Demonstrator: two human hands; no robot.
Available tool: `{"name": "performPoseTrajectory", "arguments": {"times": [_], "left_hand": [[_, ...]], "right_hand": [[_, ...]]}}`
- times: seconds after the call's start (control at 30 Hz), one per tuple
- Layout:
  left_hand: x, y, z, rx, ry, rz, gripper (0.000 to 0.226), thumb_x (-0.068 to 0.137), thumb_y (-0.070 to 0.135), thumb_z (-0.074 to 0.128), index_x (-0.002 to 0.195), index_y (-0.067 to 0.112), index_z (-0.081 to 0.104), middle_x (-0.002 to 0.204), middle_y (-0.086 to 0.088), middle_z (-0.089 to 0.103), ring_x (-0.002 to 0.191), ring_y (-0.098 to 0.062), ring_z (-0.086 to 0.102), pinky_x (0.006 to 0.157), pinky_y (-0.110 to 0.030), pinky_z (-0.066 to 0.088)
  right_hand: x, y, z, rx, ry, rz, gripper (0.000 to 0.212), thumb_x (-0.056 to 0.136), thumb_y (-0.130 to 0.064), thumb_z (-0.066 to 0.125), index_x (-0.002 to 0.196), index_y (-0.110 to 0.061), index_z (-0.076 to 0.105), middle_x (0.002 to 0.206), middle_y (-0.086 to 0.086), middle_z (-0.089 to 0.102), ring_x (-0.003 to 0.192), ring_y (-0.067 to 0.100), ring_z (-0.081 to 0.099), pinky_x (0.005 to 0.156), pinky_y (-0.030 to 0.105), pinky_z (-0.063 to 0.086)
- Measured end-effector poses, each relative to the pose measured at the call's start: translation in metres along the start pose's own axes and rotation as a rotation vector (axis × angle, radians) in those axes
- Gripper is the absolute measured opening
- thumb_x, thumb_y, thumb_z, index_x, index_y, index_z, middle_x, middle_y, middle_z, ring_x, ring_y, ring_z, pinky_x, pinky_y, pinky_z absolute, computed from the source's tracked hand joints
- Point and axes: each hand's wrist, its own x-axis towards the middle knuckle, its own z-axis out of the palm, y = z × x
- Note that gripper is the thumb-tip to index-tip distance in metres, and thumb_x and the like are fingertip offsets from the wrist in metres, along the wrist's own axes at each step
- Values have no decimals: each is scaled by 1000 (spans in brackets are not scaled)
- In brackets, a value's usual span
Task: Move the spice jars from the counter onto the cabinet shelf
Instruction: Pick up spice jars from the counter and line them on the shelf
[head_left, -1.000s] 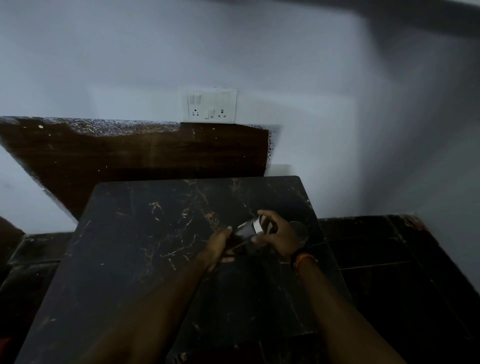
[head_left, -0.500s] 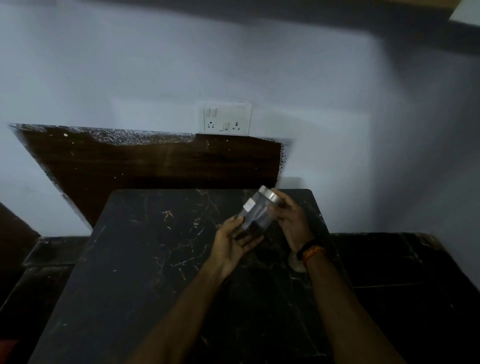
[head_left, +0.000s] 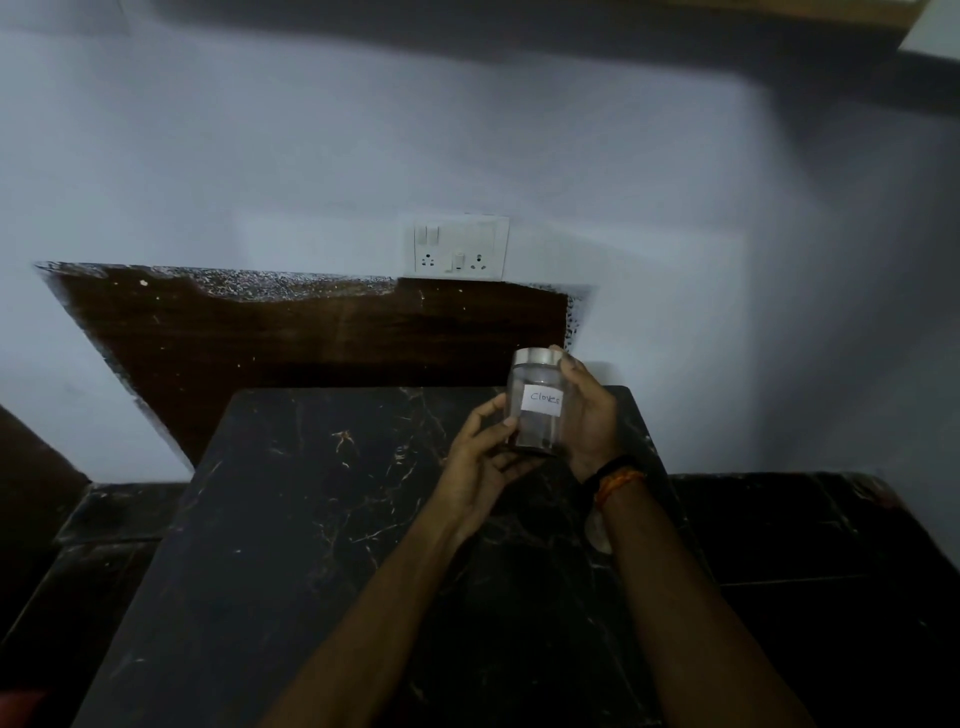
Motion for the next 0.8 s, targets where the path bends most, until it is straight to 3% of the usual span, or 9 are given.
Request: {"name": "performPoseTrajectory", "arguments": {"times": [0.27, 0.47, 0.8], "left_hand": [[4, 2, 1, -22, -16, 51, 51, 89, 19, 67, 139, 19, 55, 139, -13, 60, 126, -36, 59, 106, -55, 48], [13, 11, 11, -41, -57, 96, 51, 88, 18, 68, 138, 19, 57, 141, -16, 58, 128, -37, 57, 103, -52, 50], [55, 72, 64, 45, -175, 186, 56, 90, 11, 64, 144, 13, 49, 145, -18, 53, 132, -37, 54, 108, -58, 44]], "right_hand": [[0, -8, 7, 9, -42, -1, 63, 90, -42, 60, 146, -18, 44, 128, 15, 63, 104, 26, 67, 84, 42, 55], [6, -24, 11, 25, -70, -27, 59, 92, -36, 58, 145, -14, 45, 141, 24, 52, 118, 38, 56, 107, 58, 39], [25, -114, 41, -49, -93, -223, 55, 92, -32, 55, 141, -7, 49, 127, 16, 58, 109, 30, 60, 91, 41, 52]]}}
